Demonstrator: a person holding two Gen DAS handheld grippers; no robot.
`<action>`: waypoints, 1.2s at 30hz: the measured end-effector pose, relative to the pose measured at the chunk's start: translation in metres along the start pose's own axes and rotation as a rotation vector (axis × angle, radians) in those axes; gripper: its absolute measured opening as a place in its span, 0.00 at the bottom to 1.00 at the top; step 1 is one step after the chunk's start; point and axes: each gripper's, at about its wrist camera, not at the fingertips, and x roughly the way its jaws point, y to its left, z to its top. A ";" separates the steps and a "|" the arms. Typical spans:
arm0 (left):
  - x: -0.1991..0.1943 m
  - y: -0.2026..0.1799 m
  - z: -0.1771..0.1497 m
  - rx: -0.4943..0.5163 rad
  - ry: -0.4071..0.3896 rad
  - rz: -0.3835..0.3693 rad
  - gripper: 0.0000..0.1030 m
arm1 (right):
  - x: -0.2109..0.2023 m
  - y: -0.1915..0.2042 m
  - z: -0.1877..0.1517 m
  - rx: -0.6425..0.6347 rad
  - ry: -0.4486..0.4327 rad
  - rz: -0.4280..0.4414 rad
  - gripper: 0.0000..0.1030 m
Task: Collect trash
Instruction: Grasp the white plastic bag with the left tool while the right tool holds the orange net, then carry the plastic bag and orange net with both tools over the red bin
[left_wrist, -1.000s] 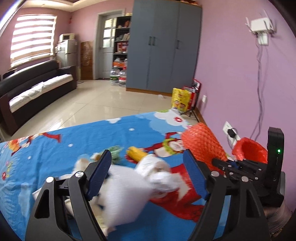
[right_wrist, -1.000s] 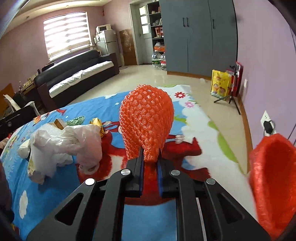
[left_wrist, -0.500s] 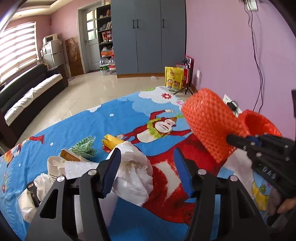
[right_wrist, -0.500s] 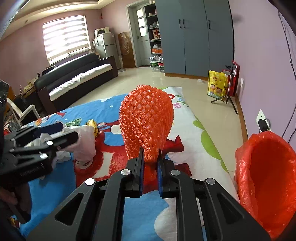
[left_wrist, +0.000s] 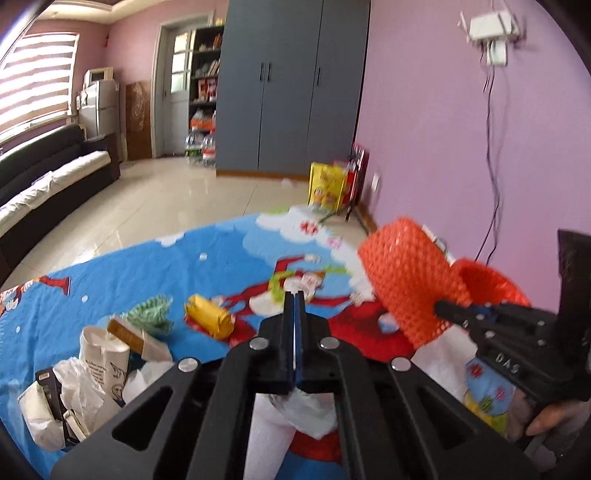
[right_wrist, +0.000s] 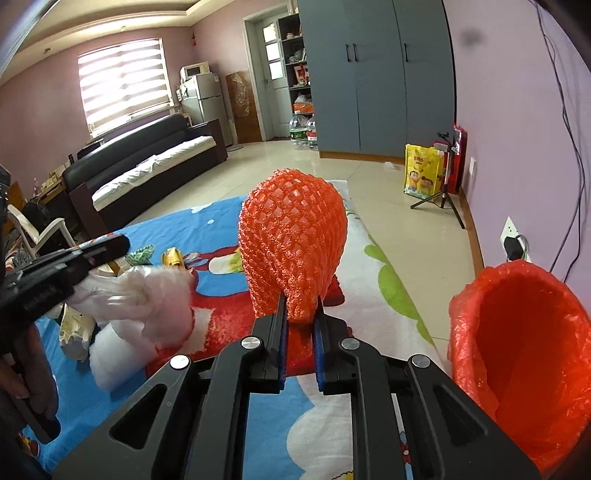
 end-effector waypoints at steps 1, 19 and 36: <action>-0.002 0.000 0.001 -0.003 -0.011 -0.006 0.00 | -0.002 0.001 0.000 0.003 -0.005 0.001 0.13; -0.019 -0.038 -0.038 0.152 0.110 -0.107 0.56 | -0.026 -0.011 -0.008 -0.004 0.001 -0.014 0.14; -0.006 -0.056 -0.064 0.151 0.146 -0.019 0.20 | -0.067 -0.009 -0.042 -0.043 0.008 -0.036 0.14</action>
